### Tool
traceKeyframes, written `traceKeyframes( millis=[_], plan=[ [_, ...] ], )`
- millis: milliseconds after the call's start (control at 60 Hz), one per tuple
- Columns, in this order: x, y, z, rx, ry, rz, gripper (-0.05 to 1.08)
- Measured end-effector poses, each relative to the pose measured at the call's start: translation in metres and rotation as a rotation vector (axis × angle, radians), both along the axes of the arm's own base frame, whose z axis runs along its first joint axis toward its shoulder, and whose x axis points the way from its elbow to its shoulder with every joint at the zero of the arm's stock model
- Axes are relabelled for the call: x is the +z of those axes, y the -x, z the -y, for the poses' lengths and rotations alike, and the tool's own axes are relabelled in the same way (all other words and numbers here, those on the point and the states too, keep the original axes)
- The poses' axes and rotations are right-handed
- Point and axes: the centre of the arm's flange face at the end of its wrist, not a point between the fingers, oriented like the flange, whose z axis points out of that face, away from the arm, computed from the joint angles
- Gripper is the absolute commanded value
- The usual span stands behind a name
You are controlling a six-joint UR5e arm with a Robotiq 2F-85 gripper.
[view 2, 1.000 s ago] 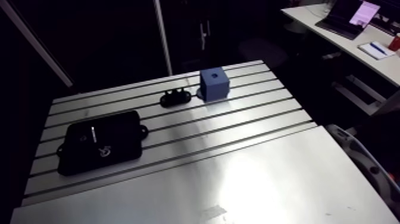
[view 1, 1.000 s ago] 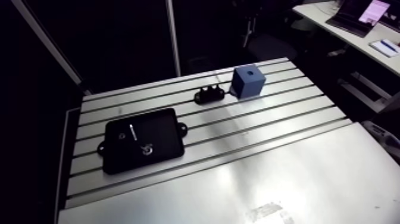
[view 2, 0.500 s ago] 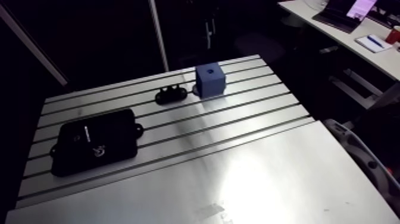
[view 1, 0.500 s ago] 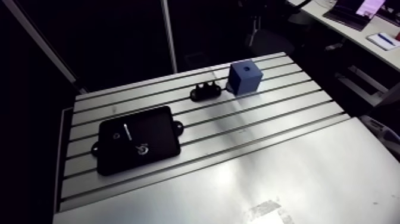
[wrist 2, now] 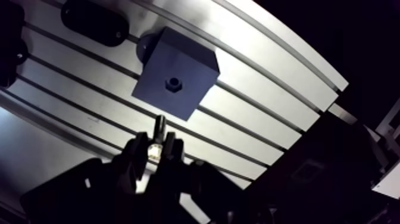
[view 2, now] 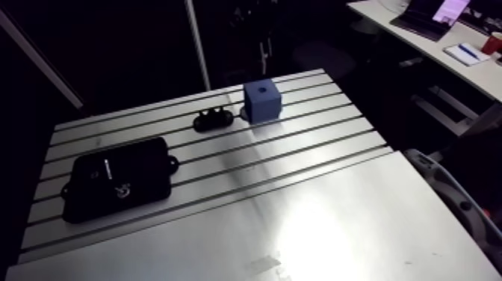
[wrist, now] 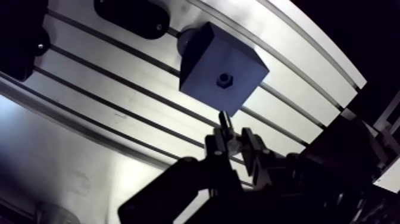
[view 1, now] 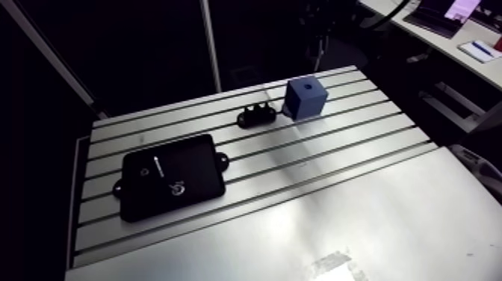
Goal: Pick up the M10 bolt and insert it into the hex recess until seated.
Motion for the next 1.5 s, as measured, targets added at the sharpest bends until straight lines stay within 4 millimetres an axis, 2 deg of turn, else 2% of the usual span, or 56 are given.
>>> traceKeyframes(
  millis=[533,1500],
  plan=[
    [-0.011,-0.002,0.001,-0.001,0.003,0.012,0.73],
    [-0.031,0.01,-0.003,-0.002,0.002,0.007,0.74]
  ],
)
